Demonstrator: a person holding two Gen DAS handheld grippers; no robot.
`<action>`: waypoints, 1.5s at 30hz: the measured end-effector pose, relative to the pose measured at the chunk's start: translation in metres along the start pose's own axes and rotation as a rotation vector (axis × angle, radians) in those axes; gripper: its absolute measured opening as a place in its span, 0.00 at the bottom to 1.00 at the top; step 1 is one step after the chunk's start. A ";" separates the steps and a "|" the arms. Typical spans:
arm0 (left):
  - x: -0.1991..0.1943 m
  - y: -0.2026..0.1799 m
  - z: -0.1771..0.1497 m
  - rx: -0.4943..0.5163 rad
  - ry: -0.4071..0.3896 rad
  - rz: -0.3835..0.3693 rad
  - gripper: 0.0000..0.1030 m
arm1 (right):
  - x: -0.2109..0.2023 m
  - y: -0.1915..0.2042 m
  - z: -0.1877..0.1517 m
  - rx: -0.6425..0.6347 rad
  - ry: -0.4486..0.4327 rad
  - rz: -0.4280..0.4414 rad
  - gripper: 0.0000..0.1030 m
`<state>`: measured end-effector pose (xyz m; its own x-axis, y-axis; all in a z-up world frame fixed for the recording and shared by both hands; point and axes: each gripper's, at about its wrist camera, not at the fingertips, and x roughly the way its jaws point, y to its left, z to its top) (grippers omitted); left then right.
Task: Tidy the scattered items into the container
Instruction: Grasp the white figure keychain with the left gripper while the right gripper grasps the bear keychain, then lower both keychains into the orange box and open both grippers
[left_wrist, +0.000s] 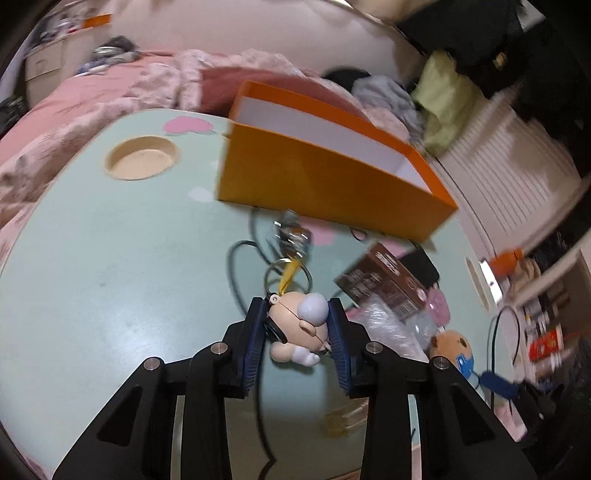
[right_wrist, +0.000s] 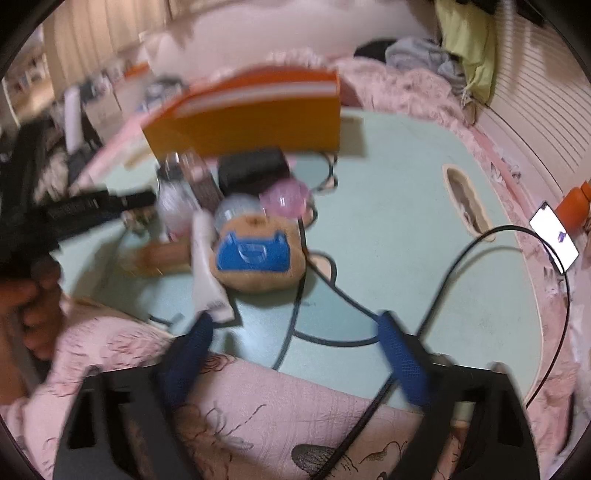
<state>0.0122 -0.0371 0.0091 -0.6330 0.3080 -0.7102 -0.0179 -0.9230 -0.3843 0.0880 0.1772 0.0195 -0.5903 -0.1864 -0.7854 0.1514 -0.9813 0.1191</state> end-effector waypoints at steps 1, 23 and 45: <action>-0.006 0.003 -0.002 -0.020 -0.027 -0.012 0.34 | -0.006 0.001 0.000 -0.001 -0.032 0.009 0.72; -0.029 -0.005 -0.007 0.034 -0.135 0.023 0.34 | 0.025 0.008 0.032 0.001 0.023 0.135 0.42; -0.056 -0.030 0.068 0.156 -0.217 -0.012 0.34 | -0.010 -0.006 0.110 -0.037 -0.165 0.107 0.43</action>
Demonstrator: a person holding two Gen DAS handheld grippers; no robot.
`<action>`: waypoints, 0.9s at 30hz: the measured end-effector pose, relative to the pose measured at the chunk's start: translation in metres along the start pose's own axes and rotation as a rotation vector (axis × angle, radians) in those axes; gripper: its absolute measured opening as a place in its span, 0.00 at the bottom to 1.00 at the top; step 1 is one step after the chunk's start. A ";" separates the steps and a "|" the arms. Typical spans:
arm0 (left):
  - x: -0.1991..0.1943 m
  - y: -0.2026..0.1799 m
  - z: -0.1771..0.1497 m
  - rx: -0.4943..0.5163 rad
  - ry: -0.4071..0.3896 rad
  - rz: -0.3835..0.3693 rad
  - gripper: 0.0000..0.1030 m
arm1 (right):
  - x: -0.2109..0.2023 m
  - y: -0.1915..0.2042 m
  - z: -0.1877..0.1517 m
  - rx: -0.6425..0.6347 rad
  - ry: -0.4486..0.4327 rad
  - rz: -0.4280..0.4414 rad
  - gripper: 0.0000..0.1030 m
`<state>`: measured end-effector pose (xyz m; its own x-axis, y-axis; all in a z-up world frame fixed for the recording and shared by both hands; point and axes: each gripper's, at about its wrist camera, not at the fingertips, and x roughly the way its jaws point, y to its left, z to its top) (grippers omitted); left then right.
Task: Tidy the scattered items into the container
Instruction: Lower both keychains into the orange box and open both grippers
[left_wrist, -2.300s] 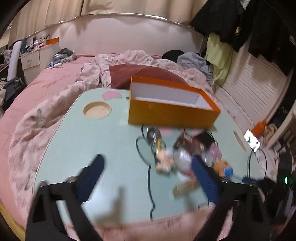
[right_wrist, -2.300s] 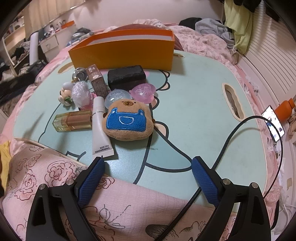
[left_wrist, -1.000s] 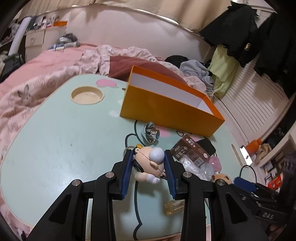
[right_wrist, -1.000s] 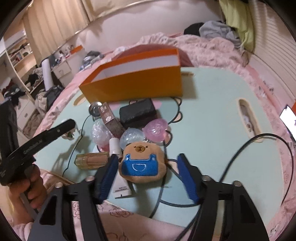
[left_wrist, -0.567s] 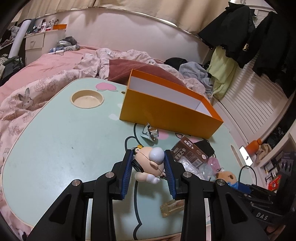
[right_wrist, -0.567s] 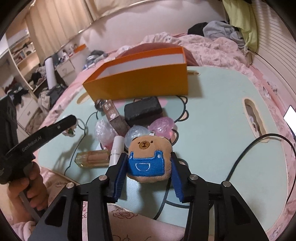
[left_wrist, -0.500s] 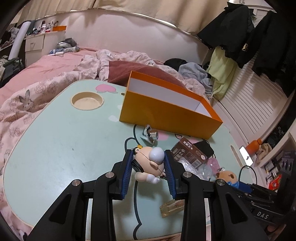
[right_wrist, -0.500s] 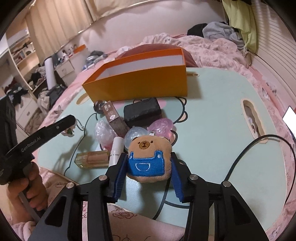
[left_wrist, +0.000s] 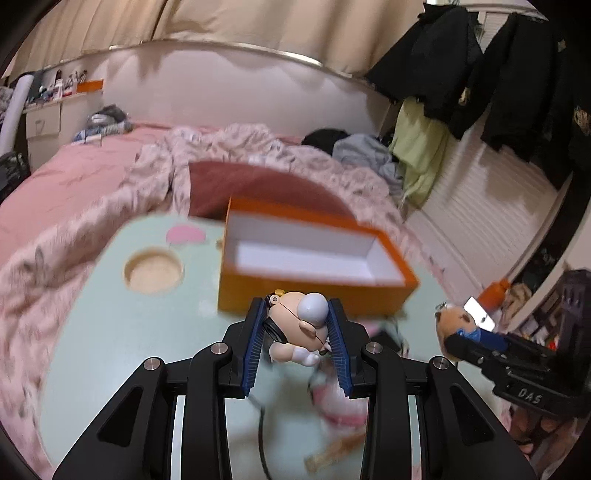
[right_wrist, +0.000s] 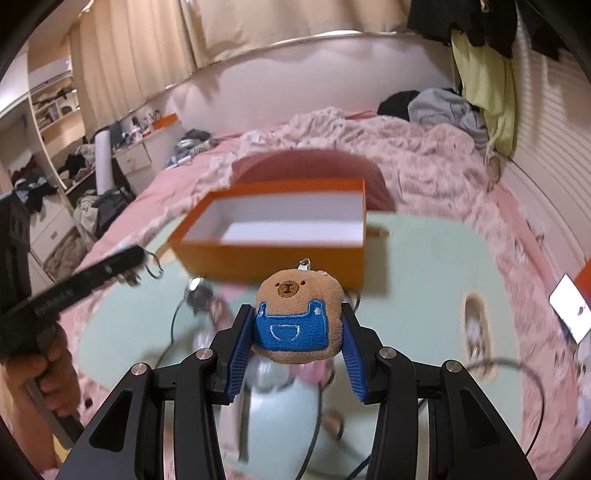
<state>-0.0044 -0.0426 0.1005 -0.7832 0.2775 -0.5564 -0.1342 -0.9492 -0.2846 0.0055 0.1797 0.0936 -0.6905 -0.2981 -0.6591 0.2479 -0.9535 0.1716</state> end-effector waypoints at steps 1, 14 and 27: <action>0.000 -0.001 0.011 0.009 -0.017 0.005 0.34 | 0.001 -0.002 0.010 -0.006 -0.012 -0.009 0.43; 0.095 -0.011 0.077 0.073 0.120 0.054 0.34 | 0.084 -0.009 0.085 0.033 0.022 -0.001 0.43; 0.137 -0.002 0.057 0.020 0.235 0.079 0.34 | 0.122 -0.027 0.086 0.129 0.072 -0.020 0.51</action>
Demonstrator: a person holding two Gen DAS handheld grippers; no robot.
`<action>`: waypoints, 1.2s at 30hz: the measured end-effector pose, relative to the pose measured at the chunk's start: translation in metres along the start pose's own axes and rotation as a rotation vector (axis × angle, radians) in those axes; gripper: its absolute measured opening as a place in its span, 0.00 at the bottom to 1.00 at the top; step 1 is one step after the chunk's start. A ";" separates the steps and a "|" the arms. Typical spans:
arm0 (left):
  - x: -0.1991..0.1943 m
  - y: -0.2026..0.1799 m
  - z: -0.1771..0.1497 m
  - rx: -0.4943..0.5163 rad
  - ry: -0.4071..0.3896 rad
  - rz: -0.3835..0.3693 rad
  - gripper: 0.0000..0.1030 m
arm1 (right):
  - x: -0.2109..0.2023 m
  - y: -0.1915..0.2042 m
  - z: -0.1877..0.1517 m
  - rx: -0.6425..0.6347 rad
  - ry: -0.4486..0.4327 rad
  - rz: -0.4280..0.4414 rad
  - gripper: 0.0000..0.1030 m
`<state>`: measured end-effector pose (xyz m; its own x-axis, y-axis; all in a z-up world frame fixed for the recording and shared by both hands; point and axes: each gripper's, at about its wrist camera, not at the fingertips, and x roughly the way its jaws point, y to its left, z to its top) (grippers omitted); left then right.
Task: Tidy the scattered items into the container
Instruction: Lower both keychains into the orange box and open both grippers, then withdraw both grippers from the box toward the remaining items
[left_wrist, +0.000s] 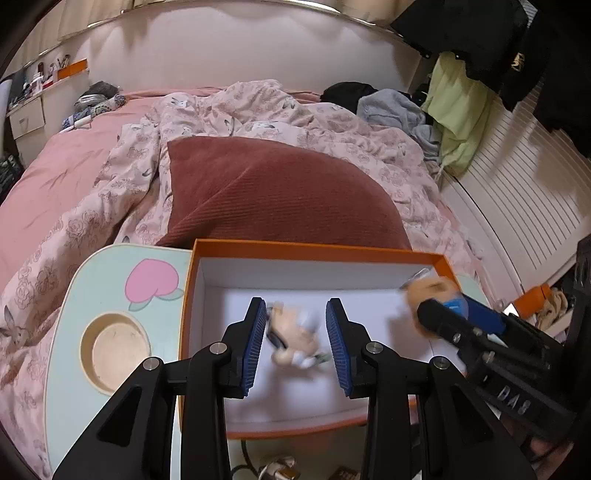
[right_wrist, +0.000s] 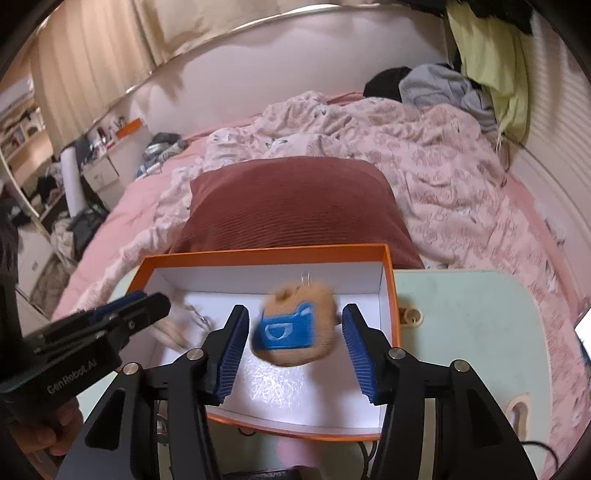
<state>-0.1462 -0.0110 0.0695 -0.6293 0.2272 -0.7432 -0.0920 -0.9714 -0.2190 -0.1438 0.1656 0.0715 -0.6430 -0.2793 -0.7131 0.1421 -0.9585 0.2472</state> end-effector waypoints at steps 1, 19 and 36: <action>-0.003 0.000 -0.002 0.009 -0.011 0.002 0.37 | -0.002 -0.003 -0.001 0.010 -0.008 0.005 0.52; -0.107 -0.012 -0.095 0.093 -0.076 -0.056 0.61 | -0.118 0.005 -0.119 -0.102 -0.032 -0.009 0.64; -0.070 0.005 -0.170 0.027 0.128 0.109 0.62 | -0.086 0.009 -0.190 -0.176 0.153 -0.111 0.74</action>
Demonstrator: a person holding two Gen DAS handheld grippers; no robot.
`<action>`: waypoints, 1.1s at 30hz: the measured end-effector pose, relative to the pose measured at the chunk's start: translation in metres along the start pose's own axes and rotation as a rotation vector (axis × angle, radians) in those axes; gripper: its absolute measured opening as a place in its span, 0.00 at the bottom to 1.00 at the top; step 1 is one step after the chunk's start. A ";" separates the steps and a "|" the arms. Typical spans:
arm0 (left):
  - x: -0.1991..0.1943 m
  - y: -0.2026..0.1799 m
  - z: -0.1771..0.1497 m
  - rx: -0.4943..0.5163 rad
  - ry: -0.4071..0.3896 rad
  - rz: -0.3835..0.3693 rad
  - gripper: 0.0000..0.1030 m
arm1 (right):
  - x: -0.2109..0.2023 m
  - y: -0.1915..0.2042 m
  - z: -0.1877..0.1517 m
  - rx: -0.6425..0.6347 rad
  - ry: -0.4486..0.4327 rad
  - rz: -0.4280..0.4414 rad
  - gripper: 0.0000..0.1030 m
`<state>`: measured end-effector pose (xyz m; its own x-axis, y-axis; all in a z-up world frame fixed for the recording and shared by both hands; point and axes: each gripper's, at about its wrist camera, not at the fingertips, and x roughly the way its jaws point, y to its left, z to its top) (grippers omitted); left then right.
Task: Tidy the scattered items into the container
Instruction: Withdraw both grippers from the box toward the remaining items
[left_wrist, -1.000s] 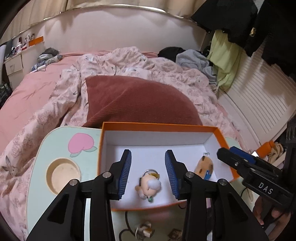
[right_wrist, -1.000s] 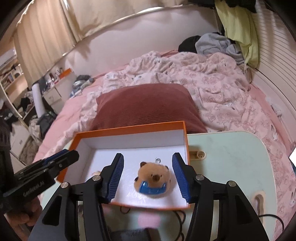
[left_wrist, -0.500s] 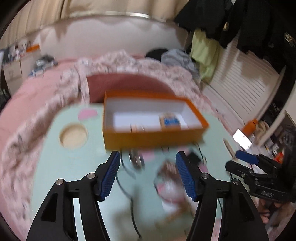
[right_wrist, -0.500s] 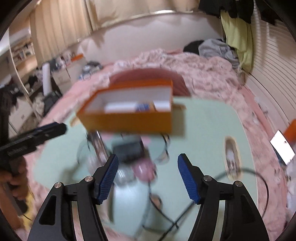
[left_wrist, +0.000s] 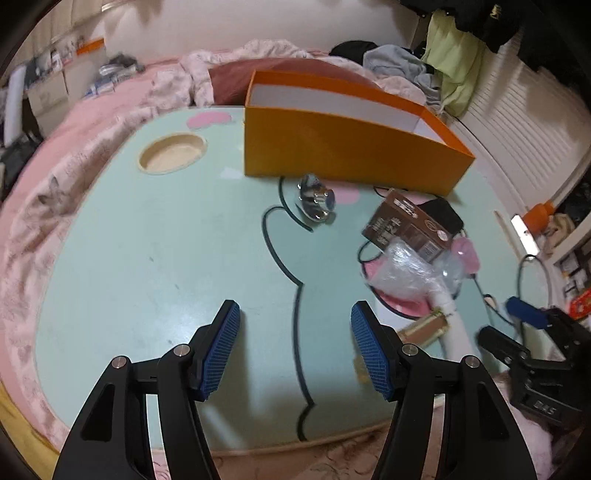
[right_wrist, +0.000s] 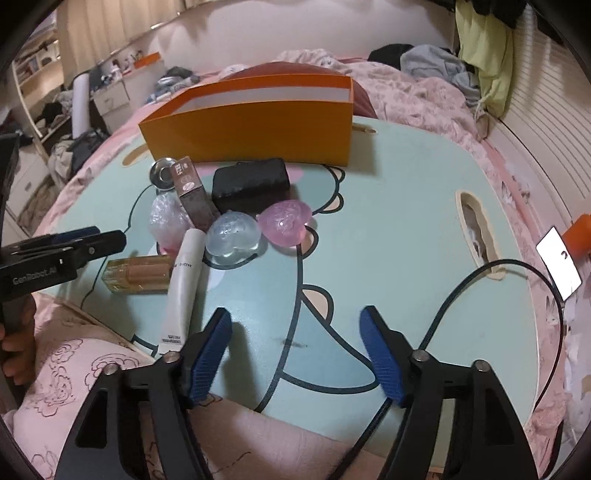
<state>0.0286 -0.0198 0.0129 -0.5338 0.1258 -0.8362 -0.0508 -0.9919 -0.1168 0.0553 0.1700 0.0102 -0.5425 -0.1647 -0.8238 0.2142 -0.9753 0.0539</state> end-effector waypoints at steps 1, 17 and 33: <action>0.000 -0.001 -0.001 0.006 -0.005 0.009 0.64 | 0.001 0.002 0.000 -0.009 0.002 -0.009 0.76; 0.010 -0.019 -0.006 0.087 -0.002 0.076 0.86 | 0.005 0.006 -0.001 -0.017 0.013 -0.032 0.92; -0.025 -0.030 -0.003 0.117 -0.146 -0.129 0.59 | -0.016 -0.027 -0.006 0.154 -0.120 0.096 0.68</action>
<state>0.0461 0.0065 0.0361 -0.6326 0.2559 -0.7310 -0.2199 -0.9643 -0.1473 0.0636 0.1999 0.0183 -0.6205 -0.2649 -0.7381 0.1473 -0.9638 0.2220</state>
